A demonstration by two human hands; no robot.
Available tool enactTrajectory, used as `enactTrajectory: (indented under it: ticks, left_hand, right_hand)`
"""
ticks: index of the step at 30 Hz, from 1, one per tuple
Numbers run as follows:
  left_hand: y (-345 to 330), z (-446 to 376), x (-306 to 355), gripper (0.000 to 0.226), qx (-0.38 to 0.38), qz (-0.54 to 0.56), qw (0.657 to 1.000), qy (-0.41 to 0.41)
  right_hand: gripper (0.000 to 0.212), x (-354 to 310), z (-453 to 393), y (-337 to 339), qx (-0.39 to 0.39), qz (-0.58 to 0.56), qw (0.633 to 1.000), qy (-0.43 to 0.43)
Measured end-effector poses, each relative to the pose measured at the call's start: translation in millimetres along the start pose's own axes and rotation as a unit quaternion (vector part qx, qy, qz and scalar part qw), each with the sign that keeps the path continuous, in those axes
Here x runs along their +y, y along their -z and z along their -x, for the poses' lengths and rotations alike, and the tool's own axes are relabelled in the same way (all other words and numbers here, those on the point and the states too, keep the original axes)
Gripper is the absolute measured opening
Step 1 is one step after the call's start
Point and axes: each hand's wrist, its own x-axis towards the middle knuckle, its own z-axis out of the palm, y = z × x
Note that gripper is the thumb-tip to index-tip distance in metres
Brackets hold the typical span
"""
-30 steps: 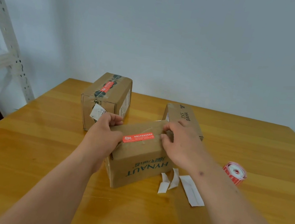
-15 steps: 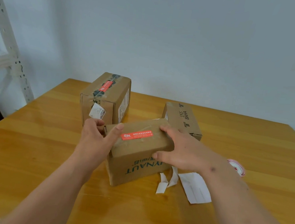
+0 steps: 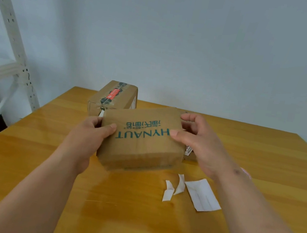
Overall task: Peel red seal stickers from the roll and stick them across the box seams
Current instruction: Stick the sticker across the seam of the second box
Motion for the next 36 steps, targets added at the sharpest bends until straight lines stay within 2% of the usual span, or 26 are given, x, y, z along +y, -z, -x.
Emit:
enactTrajectory:
  ticks: [3,5,7,9,15,17,20,25,29,32,36]
  left_hand:
    - [2.4,-7.4,-3.2,0.036,0.041,-0.012,0.999,0.012]
    - [4.6,-10.5,-5.0,0.041,0.068,-0.03,0.997,0.008]
    - [4.5,-10.1,-4.3,0.039,0.069,-0.039,0.997,0.001]
    - [3.0,-8.2,-3.0,0.037,0.057,-0.045,0.997,-0.007]
    - [-4.3,-6.1,-3.4,0.032,0.002,-0.06,0.998,-0.006]
    - [-8.7,-7.1,-8.1,0.03,-0.007,-0.088,0.996,-0.011]
    - [-13.6,-8.8,-13.3,0.031,0.007,-0.117,0.993,-0.019]
    - [-18.1,-10.9,-15.1,0.045,0.028,-0.158,0.986,-0.044]
    - [-21.9,-10.9,-16.6,0.063,0.075,-0.3,0.948,-0.076]
    - [-30.7,-5.4,-9.2,0.058,0.092,-0.353,0.923,-0.119]
    - [-43.1,1.5,-3.4,0.049,0.048,-0.437,0.887,-0.139]
  right_hand:
    - [0.077,1.2,3.3,3.2,-0.114,0.036,0.993,-0.003]
    - [0.09,4.3,2.5,3.7,-0.146,0.09,0.985,-0.02]
    - [0.093,8.1,-1.0,3.0,-0.117,0.116,0.985,-0.042]
    - [0.088,11.8,-5.1,0.9,-0.077,0.129,0.987,-0.054]
    - [0.059,18.0,-15.6,-11.0,0.047,0.237,0.968,-0.061]
    - [0.053,22.6,-18.0,-14.4,0.036,0.259,0.963,-0.055]
    - [0.055,27.0,-20.9,-16.6,0.011,0.273,0.961,-0.051]
    - [0.063,28.7,-24.5,-15.3,0.005,0.298,0.954,-0.04]
    - [0.057,28.8,-23.6,-15.2,0.019,0.322,0.947,-0.018]
    - [0.046,28.5,-20.6,-10.4,0.036,0.337,0.941,0.0]
    - [0.03,28.4,-13.6,3.2,0.058,0.359,0.931,0.013]
